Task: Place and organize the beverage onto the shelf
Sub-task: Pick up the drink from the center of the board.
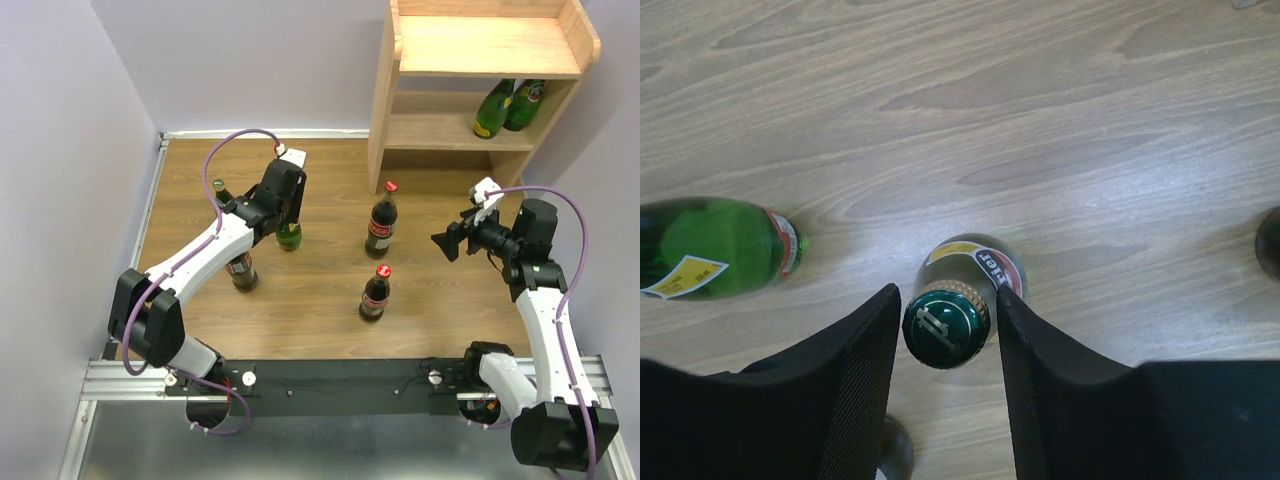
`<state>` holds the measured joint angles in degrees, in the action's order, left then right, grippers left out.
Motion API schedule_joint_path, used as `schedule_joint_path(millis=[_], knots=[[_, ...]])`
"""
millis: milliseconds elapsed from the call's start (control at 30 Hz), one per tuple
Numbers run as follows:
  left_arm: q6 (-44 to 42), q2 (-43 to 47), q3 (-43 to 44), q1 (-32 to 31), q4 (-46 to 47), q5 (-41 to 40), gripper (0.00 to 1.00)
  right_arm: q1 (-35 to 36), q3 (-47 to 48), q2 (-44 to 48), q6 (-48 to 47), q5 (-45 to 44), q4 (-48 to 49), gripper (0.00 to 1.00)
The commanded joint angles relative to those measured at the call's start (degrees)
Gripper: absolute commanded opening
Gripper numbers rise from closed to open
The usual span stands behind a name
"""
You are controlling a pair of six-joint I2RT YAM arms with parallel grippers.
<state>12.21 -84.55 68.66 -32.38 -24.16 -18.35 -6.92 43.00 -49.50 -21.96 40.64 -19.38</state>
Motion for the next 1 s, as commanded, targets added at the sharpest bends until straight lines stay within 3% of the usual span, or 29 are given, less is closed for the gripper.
schedule_joint_path(millis=[0, 133, 233, 333, 367, 400, 667, 967], knots=[[0.71, 0.18, 1.12, -0.05, -1.94, -0.28, 0.52, -0.64, -0.64, 0.28, -0.11, 1.02, -0.57, 1.00], [0.71, 0.27, 1.38, -0.05, -1.76, -0.28, 0.50, -0.64, -0.64, 0.19, -0.19, 0.93, -0.57, 1.00], [0.54, 0.62, 1.65, -0.05, -1.50, -0.37, 0.41, -0.64, -0.64, 0.10, -0.19, 1.02, -0.57, 1.00], [0.36, 1.23, 2.00, -0.05, -1.24, -0.11, 0.20, -0.64, -0.64, 0.10, -0.19, 1.10, -0.49, 1.00], [0.27, 1.49, 2.09, -0.05, -0.98, 0.07, 0.08, -0.73, -0.64, 0.19, -0.19, 1.11, -0.57, 1.00], [0.10, 1.93, 2.26, -0.05, -0.71, 0.15, 0.01, -0.64, -0.64, 0.10, -0.19, 1.19, -0.57, 1.00], [-2.09, 5.19, 7.52, -0.14, -0.36, 2.17, 0.00, -0.64, 0.94, -0.51, -1.42, 3.83, -1.71, 1.00], [-3.59, 6.42, 14.39, -0.66, -2.38, 5.77, 0.00, -0.64, 19.91, -9.21, -5.37, 10.24, -14.87, 1.00]])
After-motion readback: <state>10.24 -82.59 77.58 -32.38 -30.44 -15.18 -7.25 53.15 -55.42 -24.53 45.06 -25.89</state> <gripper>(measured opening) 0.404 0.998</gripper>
